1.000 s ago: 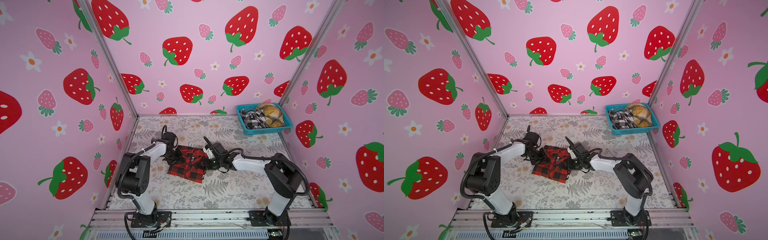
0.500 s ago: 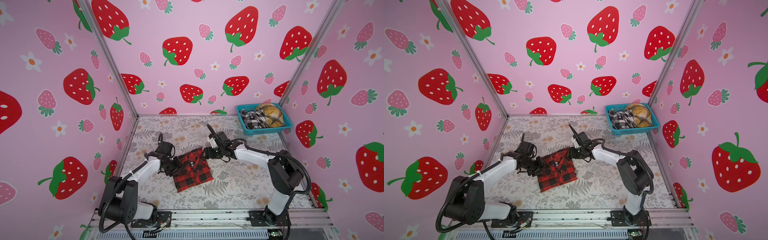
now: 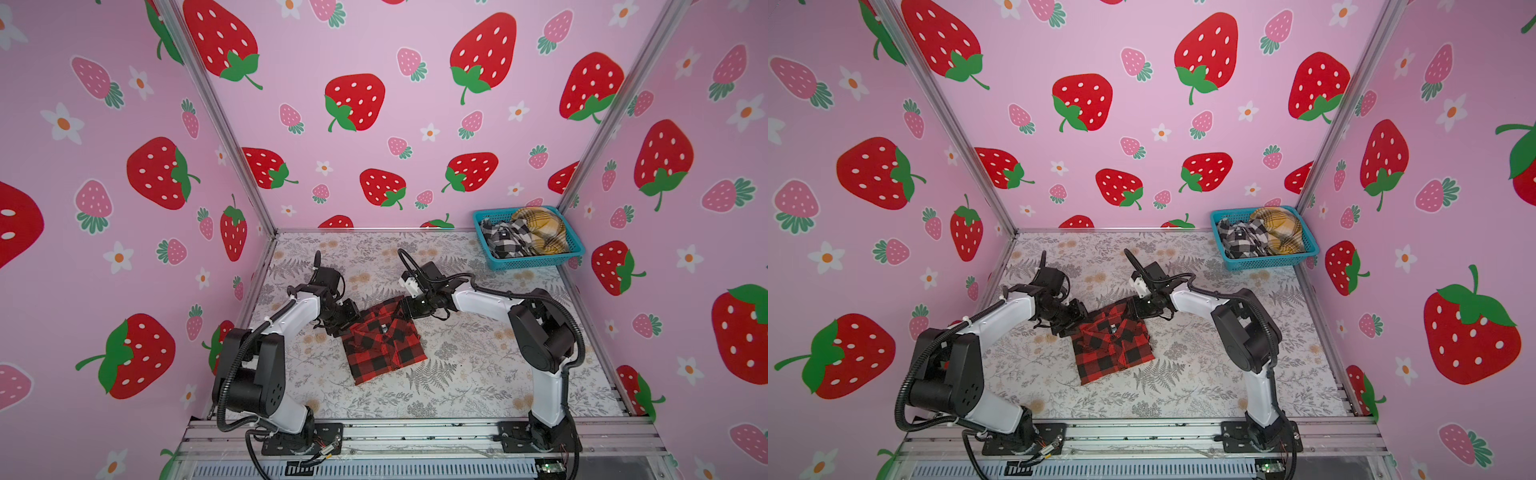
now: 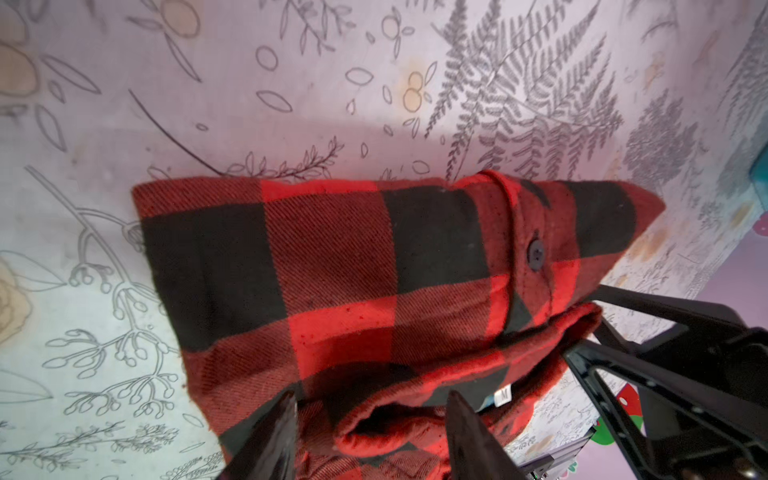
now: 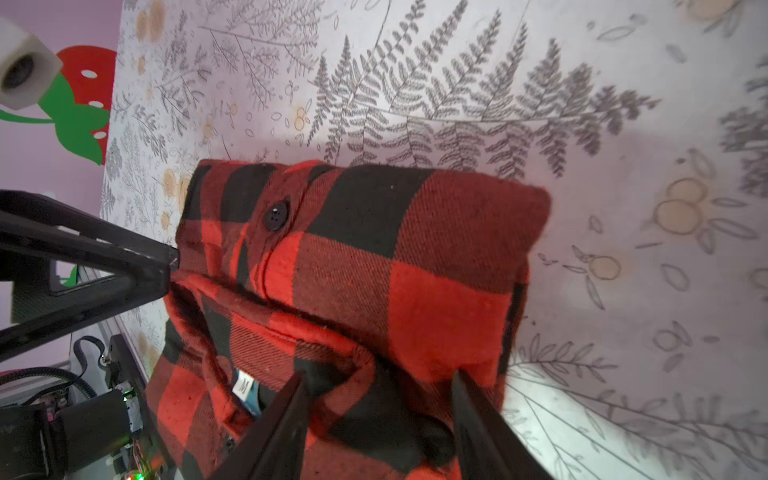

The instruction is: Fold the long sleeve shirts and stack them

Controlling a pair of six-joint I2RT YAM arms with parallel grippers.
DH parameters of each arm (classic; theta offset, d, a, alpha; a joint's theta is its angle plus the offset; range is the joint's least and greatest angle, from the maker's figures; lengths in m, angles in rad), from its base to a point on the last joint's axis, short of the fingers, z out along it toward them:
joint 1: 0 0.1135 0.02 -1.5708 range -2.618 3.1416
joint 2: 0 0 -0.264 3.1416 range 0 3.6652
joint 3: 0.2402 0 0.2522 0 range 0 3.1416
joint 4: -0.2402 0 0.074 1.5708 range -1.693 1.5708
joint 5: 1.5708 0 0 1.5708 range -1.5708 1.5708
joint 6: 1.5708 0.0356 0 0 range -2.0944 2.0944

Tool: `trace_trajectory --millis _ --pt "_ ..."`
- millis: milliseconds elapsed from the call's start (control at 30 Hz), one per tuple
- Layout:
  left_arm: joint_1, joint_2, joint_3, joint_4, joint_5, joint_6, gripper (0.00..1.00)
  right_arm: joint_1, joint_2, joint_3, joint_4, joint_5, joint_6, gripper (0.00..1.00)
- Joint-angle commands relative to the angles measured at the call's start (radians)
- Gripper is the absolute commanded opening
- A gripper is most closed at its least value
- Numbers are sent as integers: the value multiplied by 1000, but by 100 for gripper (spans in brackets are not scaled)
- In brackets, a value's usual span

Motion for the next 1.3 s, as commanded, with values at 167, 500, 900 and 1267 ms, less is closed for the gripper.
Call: trace_trajectory --millis 167,500,900,1267 --pt "7 31 -54 42 78 6 45 19 -33 -33 6 -10 -11 42" --pt "-8 42 -76 115 133 -16 10 19 -214 -253 67 82 72 22" --pt "-82 -111 -79 94 113 8 0 59 -388 -363 68 128 114 5" --pt "-36 -12 18 157 -34 68 0 35 -169 -98 -8 258 48 3"
